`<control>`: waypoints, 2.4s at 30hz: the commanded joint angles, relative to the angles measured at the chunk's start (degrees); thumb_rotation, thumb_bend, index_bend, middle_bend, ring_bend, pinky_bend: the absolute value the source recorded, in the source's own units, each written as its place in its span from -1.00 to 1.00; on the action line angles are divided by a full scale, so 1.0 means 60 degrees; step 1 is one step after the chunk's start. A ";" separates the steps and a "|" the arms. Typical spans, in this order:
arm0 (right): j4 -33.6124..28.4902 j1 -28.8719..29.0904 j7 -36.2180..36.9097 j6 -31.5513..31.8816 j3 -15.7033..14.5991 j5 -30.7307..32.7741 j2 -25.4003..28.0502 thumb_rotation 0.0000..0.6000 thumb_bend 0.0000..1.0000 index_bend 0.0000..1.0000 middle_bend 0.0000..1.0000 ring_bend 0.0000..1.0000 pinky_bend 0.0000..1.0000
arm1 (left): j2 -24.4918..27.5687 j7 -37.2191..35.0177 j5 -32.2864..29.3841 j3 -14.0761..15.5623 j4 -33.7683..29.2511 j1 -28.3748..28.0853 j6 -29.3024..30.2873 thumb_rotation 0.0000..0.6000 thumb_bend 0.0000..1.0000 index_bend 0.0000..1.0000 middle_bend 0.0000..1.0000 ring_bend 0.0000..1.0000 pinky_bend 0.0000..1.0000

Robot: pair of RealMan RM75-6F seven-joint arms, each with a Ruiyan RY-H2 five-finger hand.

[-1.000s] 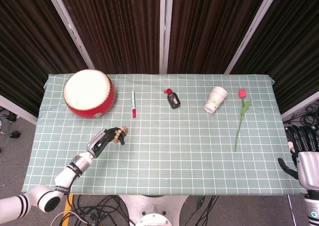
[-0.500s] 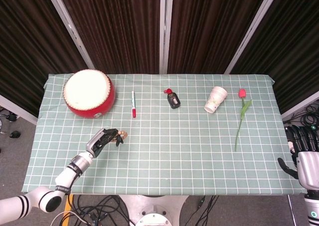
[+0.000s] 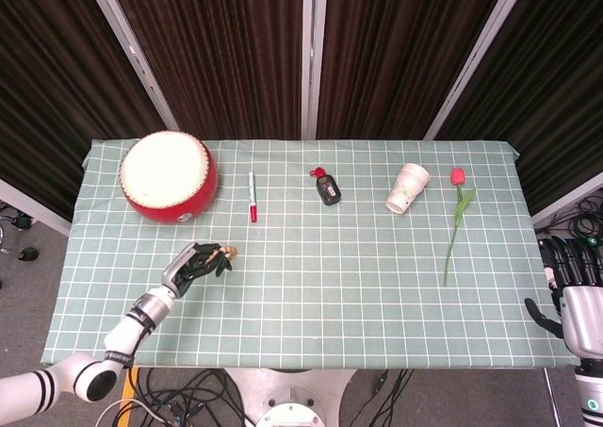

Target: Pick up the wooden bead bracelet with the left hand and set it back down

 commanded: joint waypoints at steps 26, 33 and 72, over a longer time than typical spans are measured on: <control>-0.0072 -0.0043 -0.0054 0.0069 0.0000 -0.0014 0.0044 1.00 -0.76 -1.00 -0.85 -1.00 -1.00 | -0.0032 0.0054 0.0077 -0.0056 -0.0042 0.0084 0.0027 -0.14 0.12 0.42 0.53 0.01 -0.77; -0.0096 -0.0067 -0.0065 0.0118 0.0005 -0.0025 0.0059 1.00 -0.76 -1.00 -0.85 -1.00 -1.00 | -0.0022 0.0051 0.0155 -0.0039 -0.0062 0.0090 0.0051 -0.06 0.22 0.31 0.45 0.00 -0.77; -0.0012 -0.0080 0.0123 0.0091 -0.0012 -0.0028 0.0024 1.00 -0.76 -1.00 -0.85 -1.00 -1.00 | -0.1050 0.5504 0.1746 0.0583 0.2322 0.0016 0.1903 -0.40 0.03 -0.28 -0.13 -0.53 -0.76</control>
